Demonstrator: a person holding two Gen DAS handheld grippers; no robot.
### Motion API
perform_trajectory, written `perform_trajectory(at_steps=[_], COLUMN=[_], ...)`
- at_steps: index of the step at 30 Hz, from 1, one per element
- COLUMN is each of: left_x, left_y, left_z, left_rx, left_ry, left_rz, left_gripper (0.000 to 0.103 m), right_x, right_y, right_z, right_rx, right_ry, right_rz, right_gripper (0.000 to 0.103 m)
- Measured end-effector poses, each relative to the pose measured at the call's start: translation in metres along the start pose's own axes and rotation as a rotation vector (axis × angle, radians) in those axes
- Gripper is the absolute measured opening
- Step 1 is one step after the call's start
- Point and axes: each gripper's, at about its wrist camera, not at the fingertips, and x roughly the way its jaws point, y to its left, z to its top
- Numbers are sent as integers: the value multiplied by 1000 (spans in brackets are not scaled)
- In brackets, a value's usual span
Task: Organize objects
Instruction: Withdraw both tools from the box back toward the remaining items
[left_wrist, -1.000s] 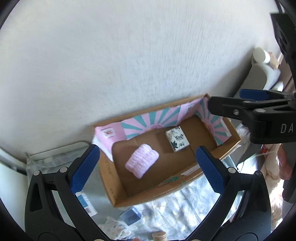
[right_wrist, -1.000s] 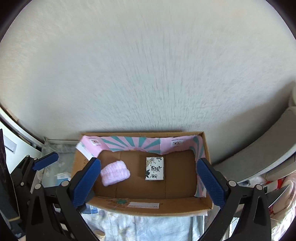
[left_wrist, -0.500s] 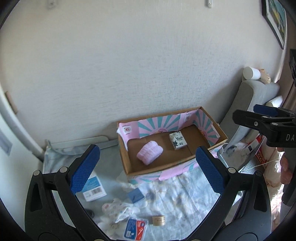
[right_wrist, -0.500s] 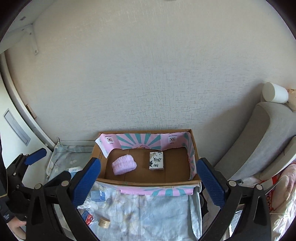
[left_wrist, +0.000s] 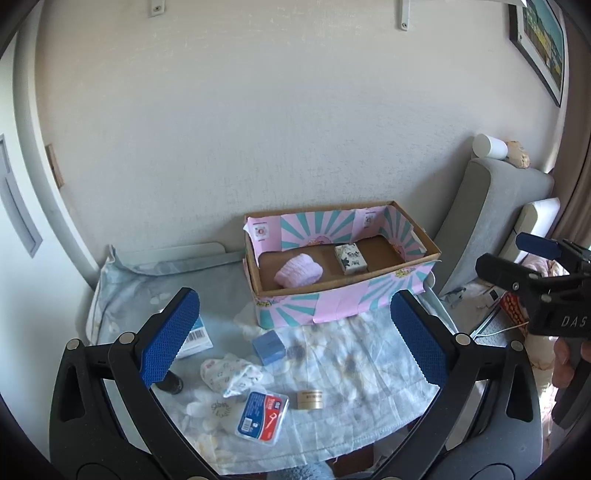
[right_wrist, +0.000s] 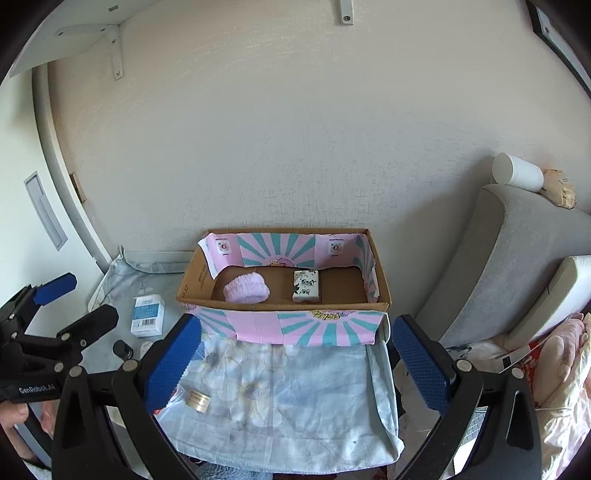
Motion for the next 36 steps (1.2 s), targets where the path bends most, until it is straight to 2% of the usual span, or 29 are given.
perform_trajectory(at_steps=[9,15,28,36], left_x=[-11,-20,-53,-61], left_y=[-1,11,84,120], left_z=[4,3,-22,-43], left_rx=[-12,-32,-168,-244], left_ry=[-19,-24,-41,-28], left_rz=[-2,29,194,263], left_gripper=[103,103,103,103], right_x=[-10,-9,13,34], right_y=[-1,8,75,114], right_z=[-4,-1,7,7], right_rx=[-2,-21,-129,-199], right_ry=[-9,-16,-16,13], right_rz=[8,28,168,250], right_gripper=[103,103,103,103])
